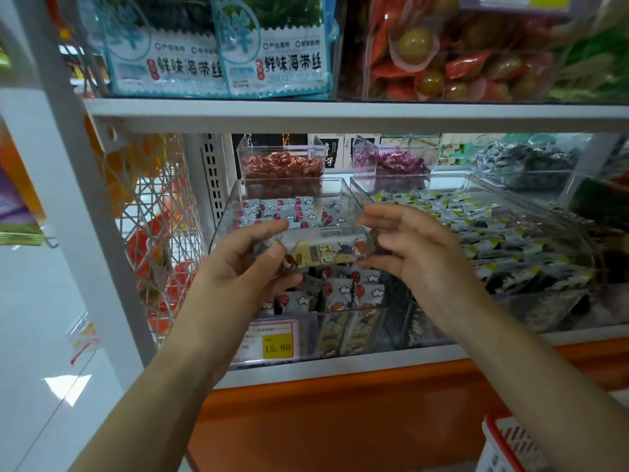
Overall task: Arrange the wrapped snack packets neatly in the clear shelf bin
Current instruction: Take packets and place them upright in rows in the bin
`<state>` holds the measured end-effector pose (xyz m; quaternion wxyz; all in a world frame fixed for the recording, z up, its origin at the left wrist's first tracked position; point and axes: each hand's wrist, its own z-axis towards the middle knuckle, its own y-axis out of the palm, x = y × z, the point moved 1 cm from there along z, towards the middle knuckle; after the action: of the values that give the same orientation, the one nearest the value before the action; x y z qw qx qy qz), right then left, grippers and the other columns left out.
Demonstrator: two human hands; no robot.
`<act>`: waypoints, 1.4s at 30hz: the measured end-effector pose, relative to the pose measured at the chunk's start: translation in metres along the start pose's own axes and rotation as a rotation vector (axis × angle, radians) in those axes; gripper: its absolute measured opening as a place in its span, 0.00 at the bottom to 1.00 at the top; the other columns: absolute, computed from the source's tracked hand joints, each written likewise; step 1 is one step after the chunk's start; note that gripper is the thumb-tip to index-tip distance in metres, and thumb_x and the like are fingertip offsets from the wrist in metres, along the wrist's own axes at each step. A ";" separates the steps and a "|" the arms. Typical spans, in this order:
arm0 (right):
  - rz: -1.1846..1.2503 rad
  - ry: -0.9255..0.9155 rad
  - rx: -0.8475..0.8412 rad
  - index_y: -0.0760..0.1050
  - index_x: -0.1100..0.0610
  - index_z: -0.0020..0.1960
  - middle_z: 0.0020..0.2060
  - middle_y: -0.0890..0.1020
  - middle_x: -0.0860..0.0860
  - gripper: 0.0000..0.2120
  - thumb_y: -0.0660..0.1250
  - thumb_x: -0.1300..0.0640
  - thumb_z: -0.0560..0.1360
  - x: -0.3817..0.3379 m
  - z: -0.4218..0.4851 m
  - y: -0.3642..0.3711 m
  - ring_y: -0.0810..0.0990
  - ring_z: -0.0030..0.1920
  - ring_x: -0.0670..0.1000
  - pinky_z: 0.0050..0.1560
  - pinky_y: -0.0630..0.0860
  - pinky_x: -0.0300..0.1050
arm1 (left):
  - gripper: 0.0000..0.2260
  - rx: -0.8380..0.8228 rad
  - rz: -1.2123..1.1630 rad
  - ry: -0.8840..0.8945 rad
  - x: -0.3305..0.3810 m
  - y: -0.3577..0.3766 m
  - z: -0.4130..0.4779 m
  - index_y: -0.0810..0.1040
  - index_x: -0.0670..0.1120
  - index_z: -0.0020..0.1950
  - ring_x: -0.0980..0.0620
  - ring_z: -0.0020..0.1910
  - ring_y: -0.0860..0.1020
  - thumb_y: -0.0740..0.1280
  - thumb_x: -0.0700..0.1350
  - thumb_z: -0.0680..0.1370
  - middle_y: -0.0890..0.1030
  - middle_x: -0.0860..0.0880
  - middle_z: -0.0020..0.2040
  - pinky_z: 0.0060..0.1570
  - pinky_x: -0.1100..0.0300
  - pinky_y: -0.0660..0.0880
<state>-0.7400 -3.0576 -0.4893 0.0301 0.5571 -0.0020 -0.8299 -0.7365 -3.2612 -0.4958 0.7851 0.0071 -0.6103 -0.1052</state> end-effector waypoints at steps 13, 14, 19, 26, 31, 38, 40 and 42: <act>-0.198 0.000 0.048 0.81 0.50 0.38 0.38 0.83 0.48 0.05 0.70 0.58 0.72 0.004 -0.002 0.008 0.83 0.42 0.49 0.41 0.81 0.43 | 0.20 -0.041 0.147 0.138 0.004 0.008 -0.006 0.76 0.57 0.58 0.53 0.49 0.82 0.67 0.48 0.67 0.82 0.53 0.53 0.49 0.61 0.78; -0.165 0.027 0.066 0.80 0.51 0.35 0.36 0.83 0.49 0.07 0.70 0.58 0.72 0.004 -0.002 0.008 0.83 0.41 0.49 0.40 0.81 0.45 | 0.20 -0.054 0.158 0.153 0.004 0.009 -0.006 0.76 0.57 0.58 0.55 0.48 0.82 0.68 0.47 0.66 0.82 0.54 0.52 0.48 0.63 0.78; -0.283 -0.025 0.190 0.77 0.55 0.32 0.31 0.80 0.53 0.11 0.69 0.56 0.73 0.002 -0.002 0.007 0.79 0.34 0.50 0.39 0.79 0.45 | 0.17 -0.108 0.298 0.236 0.000 0.013 -0.007 0.75 0.60 0.56 0.60 0.51 0.79 0.68 0.42 0.72 0.80 0.60 0.51 0.49 0.66 0.77; -0.383 -0.087 0.243 0.78 0.61 0.38 0.35 0.80 0.60 0.10 0.68 0.56 0.74 0.005 -0.002 0.010 0.78 0.36 0.52 0.31 0.74 0.33 | 0.14 -0.155 0.831 0.557 0.002 0.016 -0.010 0.74 0.54 0.64 0.67 0.58 0.70 0.60 0.44 0.79 0.74 0.57 0.60 0.56 0.74 0.67; -0.393 -0.077 0.215 0.78 0.55 0.38 0.36 0.81 0.54 0.07 0.67 0.55 0.74 0.004 -0.003 0.011 0.79 0.38 0.49 0.38 0.76 0.37 | 0.17 -0.134 0.781 0.516 0.002 0.016 -0.009 0.73 0.54 0.64 0.73 0.55 0.69 0.62 0.39 0.78 0.72 0.63 0.58 0.53 0.78 0.66; -0.299 -0.083 0.108 0.80 0.49 0.46 0.39 0.82 0.45 0.04 0.69 0.54 0.72 -0.001 -0.005 0.011 0.80 0.41 0.41 0.40 0.76 0.31 | 0.16 -0.020 0.599 0.278 0.000 0.006 -0.003 0.74 0.57 0.64 0.71 0.48 0.76 0.64 0.43 0.77 0.77 0.64 0.51 0.41 0.78 0.70; -0.240 -0.045 0.001 0.78 0.46 0.53 0.44 0.83 0.42 0.14 0.72 0.55 0.68 -0.001 -0.005 0.010 0.82 0.47 0.42 0.47 0.78 0.34 | 0.17 0.043 0.492 0.209 0.000 0.003 0.001 0.73 0.52 0.66 0.69 0.45 0.79 0.63 0.43 0.78 0.78 0.61 0.51 0.39 0.77 0.72; -0.254 -0.043 -0.042 0.76 0.46 0.56 0.41 0.82 0.38 0.19 0.72 0.61 0.68 -0.001 -0.004 0.011 0.83 0.47 0.44 0.49 0.78 0.36 | 0.17 0.089 0.451 0.164 0.001 0.001 0.005 0.73 0.49 0.67 0.63 0.44 0.81 0.62 0.44 0.78 0.79 0.56 0.52 0.37 0.75 0.74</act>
<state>-0.7357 -3.0686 -0.4898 -0.0633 0.5341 0.0854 -0.8387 -0.7411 -3.2593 -0.4935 0.8345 -0.0864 -0.5348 0.1008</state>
